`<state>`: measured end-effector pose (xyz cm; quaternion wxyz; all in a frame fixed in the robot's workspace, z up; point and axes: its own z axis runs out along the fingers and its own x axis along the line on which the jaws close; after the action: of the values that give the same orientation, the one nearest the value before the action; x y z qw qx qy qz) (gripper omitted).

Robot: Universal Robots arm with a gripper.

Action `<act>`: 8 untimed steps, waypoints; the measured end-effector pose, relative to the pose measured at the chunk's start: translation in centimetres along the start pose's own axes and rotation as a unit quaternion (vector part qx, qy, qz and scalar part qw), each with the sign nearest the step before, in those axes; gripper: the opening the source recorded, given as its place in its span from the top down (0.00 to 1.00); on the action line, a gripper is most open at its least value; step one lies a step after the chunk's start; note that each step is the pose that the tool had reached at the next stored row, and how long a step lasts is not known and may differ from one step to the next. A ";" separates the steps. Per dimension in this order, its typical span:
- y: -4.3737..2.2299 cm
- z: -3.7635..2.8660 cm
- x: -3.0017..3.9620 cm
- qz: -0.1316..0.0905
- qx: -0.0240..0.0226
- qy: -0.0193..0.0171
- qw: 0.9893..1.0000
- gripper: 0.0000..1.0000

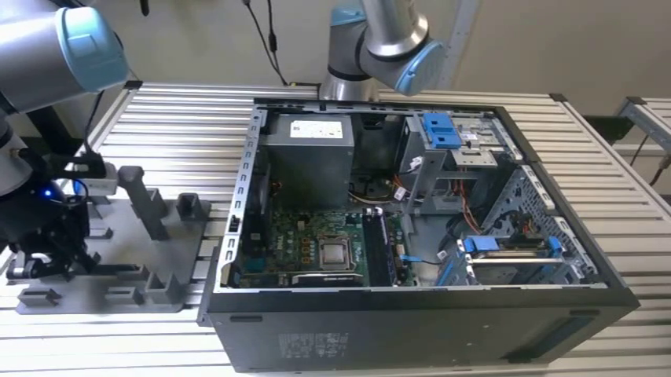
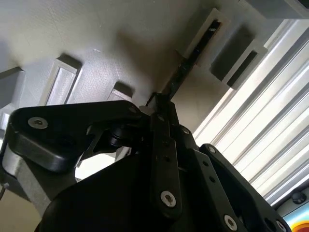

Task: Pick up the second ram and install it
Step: 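Pick up the second ram and move it above second insertion slot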

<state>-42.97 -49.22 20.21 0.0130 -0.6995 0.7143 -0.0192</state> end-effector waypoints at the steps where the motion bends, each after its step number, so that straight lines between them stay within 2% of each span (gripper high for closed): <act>1: -0.01 -0.25 0.00 0.000 0.000 0.000 1.000 0.86; 6: -0.07 -1.71 0.01 0.000 0.000 0.000 1.000 0.86; 8: -0.11 -2.49 0.02 0.000 0.000 0.001 1.000 0.86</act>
<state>-42.98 -49.22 22.70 0.0125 -0.6995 0.7143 -0.0196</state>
